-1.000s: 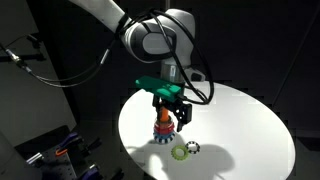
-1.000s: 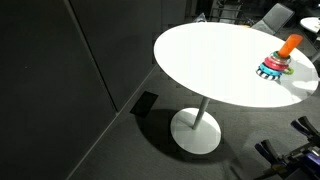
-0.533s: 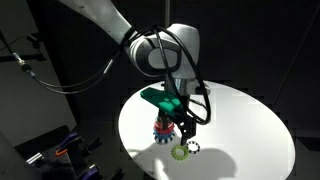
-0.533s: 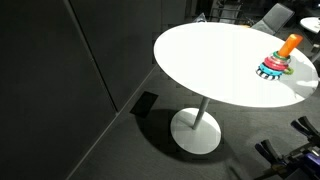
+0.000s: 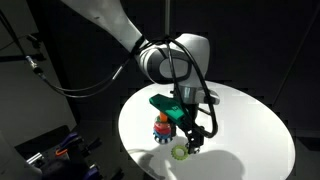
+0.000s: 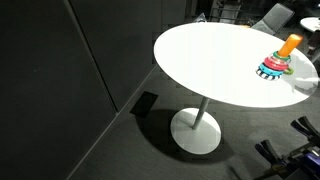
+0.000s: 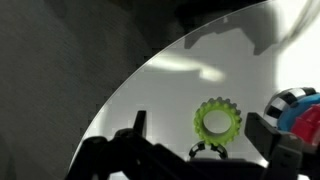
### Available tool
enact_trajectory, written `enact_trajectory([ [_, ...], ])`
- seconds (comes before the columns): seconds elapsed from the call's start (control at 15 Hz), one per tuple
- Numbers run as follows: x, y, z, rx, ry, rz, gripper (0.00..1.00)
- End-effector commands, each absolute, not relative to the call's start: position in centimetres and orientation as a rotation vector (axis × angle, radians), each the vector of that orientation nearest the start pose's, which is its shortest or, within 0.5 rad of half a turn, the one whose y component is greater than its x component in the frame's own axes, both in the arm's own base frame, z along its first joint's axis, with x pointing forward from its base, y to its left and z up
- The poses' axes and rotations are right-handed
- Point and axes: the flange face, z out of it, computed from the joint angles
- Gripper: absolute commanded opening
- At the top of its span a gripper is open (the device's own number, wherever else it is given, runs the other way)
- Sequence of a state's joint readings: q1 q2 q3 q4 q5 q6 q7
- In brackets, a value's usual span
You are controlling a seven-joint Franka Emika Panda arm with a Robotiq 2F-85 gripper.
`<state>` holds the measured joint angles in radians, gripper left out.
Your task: Put the green ring on the stack
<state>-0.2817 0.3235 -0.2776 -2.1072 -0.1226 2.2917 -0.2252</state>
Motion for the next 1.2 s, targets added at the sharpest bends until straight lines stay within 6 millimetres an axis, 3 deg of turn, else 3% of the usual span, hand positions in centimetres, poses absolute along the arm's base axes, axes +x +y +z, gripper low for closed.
enact_trajectory([
  [0.0,49.1,-31.6,26.0,-3.214,0.478,0.275,1.00],
  [0.6,48.8,-31.3,26.0,-3.220,0.427,0.304,1.00],
  [1.13,49.9,-30.3,22.5,-3.200,0.511,0.211,1.00],
])
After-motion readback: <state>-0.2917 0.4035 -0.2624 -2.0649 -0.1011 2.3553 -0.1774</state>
